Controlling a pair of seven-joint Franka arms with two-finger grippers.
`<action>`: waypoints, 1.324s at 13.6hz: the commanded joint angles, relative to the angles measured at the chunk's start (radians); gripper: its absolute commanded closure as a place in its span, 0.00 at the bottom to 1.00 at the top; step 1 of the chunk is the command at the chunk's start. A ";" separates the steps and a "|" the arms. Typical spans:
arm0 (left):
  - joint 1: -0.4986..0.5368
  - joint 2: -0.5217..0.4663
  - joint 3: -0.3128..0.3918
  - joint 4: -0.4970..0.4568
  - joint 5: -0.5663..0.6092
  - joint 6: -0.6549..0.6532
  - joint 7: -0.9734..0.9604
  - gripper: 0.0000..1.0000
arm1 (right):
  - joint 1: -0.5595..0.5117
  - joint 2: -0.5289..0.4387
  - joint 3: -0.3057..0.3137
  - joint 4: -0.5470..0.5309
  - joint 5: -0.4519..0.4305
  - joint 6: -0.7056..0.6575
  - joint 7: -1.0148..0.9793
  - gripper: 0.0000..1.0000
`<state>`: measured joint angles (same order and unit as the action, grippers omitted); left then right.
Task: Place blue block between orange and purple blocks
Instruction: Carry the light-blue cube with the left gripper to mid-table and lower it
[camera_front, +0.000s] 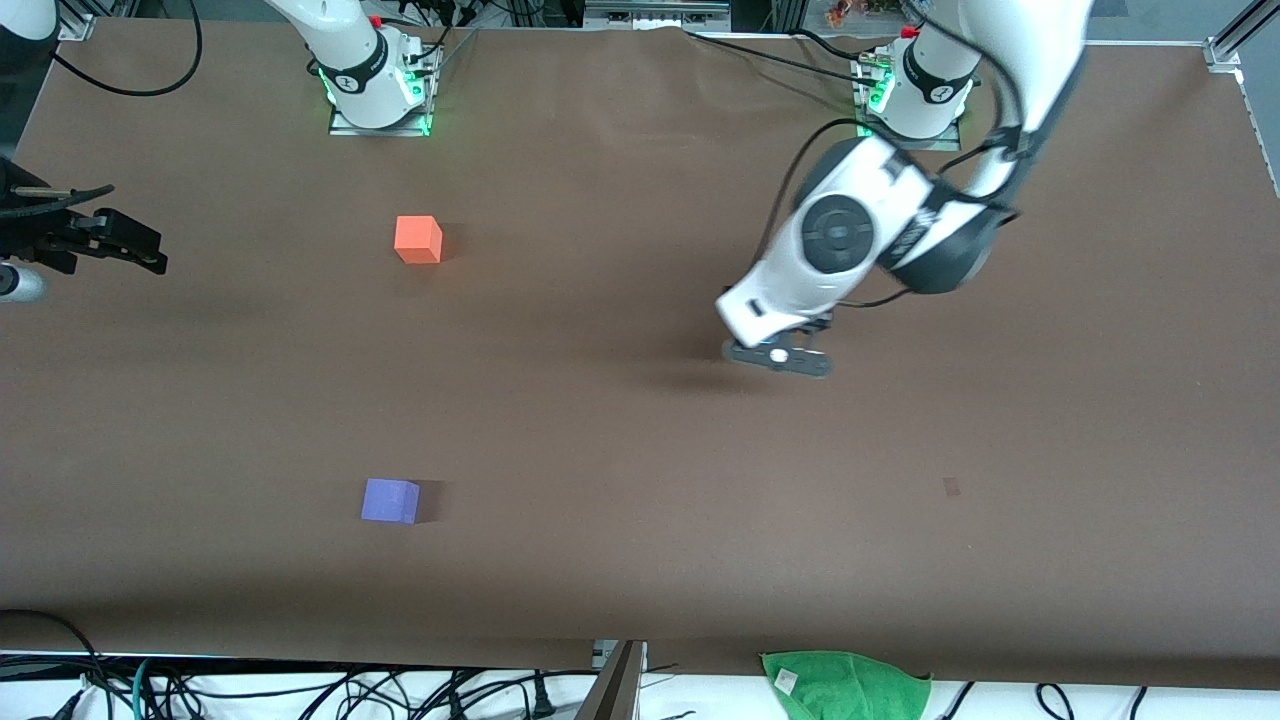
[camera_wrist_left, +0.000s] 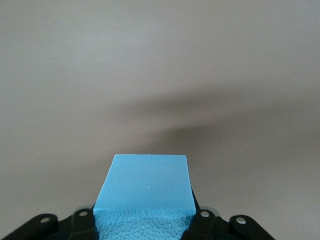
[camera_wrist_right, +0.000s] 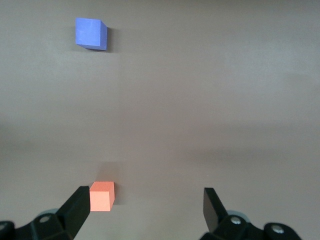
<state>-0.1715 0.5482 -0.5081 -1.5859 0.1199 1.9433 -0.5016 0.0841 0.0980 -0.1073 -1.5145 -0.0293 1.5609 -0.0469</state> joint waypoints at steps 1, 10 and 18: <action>-0.124 0.157 0.042 0.164 0.021 0.008 -0.093 0.76 | -0.006 0.002 0.006 0.007 -0.008 0.005 -0.011 0.00; -0.296 0.302 0.184 0.187 0.020 0.299 -0.241 0.53 | -0.007 0.005 0.006 0.007 -0.008 0.005 -0.011 0.00; -0.261 0.251 0.178 0.190 0.023 0.278 -0.229 0.00 | -0.003 0.017 0.008 0.007 -0.005 0.011 0.001 0.00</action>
<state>-0.4488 0.8398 -0.3305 -1.4095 0.1215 2.2507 -0.7259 0.0839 0.1111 -0.1070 -1.5146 -0.0293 1.5661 -0.0468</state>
